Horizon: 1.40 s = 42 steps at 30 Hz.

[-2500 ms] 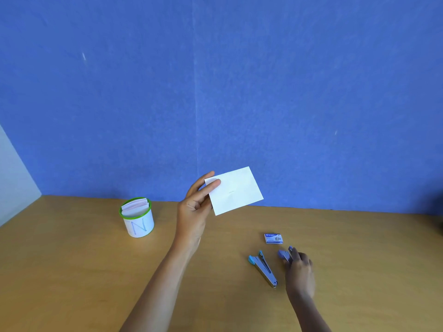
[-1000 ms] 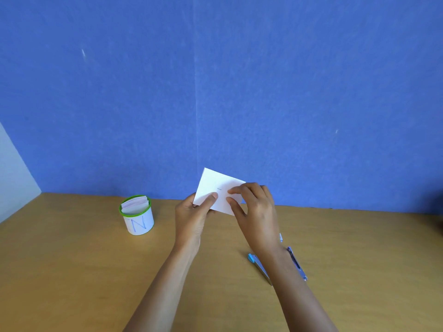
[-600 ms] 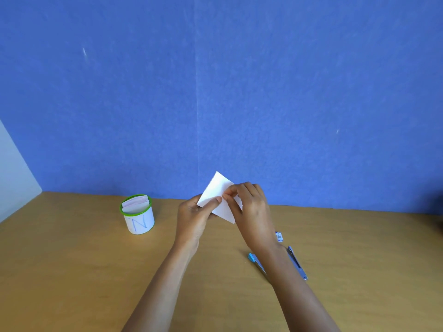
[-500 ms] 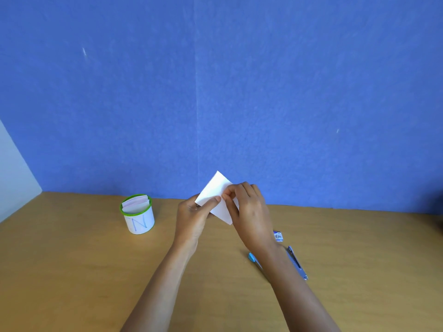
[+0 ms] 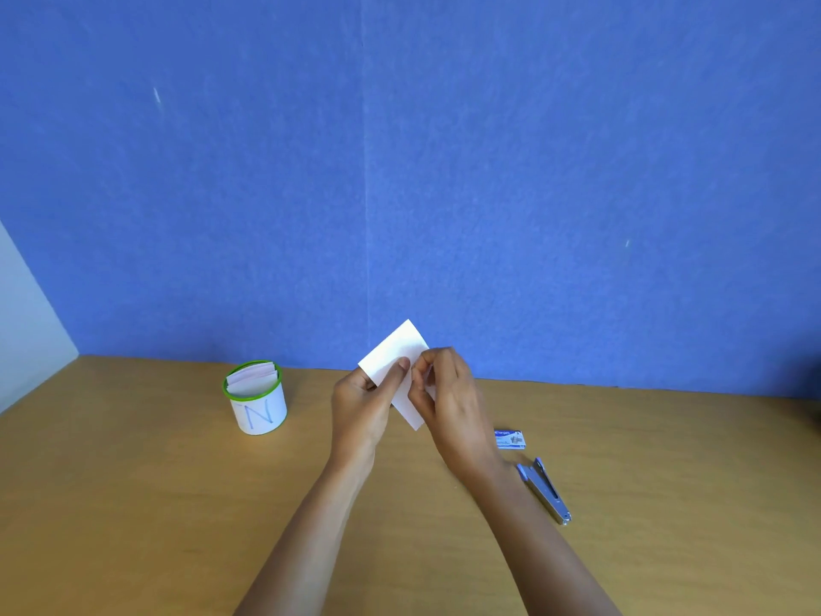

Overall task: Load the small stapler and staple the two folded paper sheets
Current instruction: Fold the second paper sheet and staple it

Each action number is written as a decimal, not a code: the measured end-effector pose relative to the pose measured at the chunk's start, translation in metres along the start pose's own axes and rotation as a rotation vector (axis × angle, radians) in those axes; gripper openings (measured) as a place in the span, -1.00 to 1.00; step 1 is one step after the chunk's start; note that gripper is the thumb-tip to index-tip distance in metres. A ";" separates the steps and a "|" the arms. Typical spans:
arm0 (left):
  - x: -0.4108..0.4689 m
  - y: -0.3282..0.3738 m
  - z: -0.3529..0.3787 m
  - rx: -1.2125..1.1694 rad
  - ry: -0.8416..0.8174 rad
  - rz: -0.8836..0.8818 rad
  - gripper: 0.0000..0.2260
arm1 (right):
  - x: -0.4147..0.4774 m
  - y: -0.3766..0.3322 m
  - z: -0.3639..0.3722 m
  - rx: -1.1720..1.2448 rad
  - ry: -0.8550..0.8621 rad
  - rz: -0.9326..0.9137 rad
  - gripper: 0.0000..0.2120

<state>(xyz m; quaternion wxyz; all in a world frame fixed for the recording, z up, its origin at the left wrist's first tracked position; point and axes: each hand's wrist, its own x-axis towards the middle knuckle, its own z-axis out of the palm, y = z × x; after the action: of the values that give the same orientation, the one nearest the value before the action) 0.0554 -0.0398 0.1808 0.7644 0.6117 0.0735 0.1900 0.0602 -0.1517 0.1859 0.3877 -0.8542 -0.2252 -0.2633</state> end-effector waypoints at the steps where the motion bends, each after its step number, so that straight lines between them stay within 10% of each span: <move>1: 0.001 -0.001 0.000 0.008 0.006 0.004 -0.97 | -0.001 0.001 0.000 0.068 -0.013 0.049 -0.87; 22: 0.024 -0.073 -0.034 0.284 0.136 -0.088 -0.81 | 0.022 -0.013 0.034 0.351 0.045 0.154 -0.91; 42: 0.039 -0.158 -0.096 0.452 0.215 -0.187 -0.55 | 0.069 -0.028 0.181 0.309 -0.301 0.163 -0.88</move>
<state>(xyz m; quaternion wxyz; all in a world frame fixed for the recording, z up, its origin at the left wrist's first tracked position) 0.0899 0.0337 0.0102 0.6104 0.7338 0.2511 0.1610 0.1460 0.0191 0.1429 0.4960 -0.8296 -0.2485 -0.0629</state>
